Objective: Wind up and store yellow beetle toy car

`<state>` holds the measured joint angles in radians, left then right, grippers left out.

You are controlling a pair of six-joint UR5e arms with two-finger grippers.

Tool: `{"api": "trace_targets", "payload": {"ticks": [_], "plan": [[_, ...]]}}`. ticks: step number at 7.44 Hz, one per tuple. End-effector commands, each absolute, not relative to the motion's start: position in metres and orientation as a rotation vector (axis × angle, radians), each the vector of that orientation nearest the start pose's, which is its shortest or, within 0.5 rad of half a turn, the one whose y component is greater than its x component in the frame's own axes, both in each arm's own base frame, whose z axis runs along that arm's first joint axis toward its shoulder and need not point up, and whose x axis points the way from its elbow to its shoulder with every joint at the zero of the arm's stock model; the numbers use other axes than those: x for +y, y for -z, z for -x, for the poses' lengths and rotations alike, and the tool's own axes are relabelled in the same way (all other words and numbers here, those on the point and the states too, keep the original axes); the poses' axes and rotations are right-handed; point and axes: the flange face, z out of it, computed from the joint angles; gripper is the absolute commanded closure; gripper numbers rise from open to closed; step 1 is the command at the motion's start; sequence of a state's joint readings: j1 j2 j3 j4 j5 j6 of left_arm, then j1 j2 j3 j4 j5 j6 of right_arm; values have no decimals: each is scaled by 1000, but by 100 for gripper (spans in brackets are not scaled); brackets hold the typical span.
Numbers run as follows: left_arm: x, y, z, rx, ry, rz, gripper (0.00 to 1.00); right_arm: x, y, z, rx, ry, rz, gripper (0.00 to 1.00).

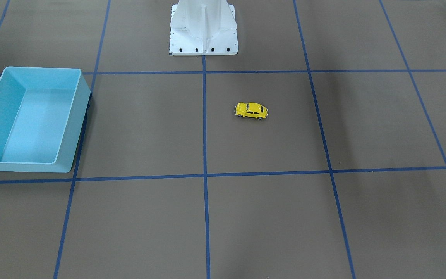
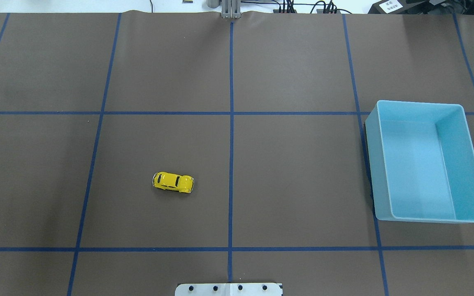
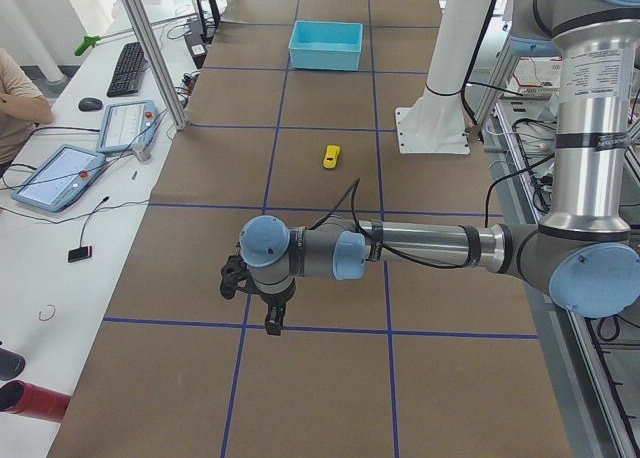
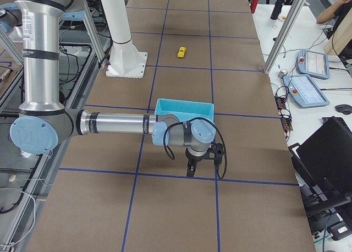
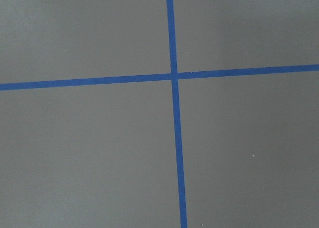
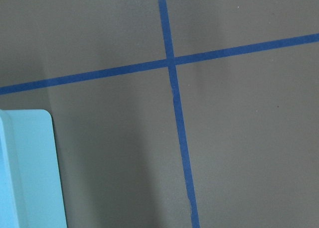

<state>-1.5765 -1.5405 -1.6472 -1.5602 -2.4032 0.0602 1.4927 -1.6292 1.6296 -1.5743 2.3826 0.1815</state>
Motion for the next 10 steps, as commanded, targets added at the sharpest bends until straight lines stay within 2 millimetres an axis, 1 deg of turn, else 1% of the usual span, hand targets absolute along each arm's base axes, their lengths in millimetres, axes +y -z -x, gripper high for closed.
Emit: {"api": "trace_targets", "payload": {"ticks": [1, 2, 3, 4, 5, 6, 7, 8, 9, 10], "plan": [[-485, -604, 60, 830, -92, -110, 0, -470, -656, -26, -799, -80, 99, 0], [-486, -576, 49, 828, -137, -154, 0, -471, -656, -26, -792, -45, 85, 0], [-487, -541, 20, 823, -215, -187, 0, -472, -658, -28, -759, -41, 79, 0], [-484, -503, -16, 831, -318, -230, 0, -472, -658, -29, -745, -43, 78, 0], [-470, -462, -85, 856, -492, -255, 0, -473, -657, -29, -743, -42, 76, 0], [-460, -426, -122, 815, -600, -321, 0, -473, -658, -30, -739, -43, 77, 0], [-448, -395, -167, 780, -721, -413, 0, -473, -659, -30, -738, -46, 82, 0], [-431, -370, -207, 785, -826, -488, 0, -471, -661, -30, -739, -48, 87, 0], [-413, -344, -257, 842, -950, -556, 0, -470, -663, -30, -739, -49, 89, 0], [-395, -321, -305, 828, -1040, -628, 0, -469, -664, -30, -739, -49, 91, 0]]}}
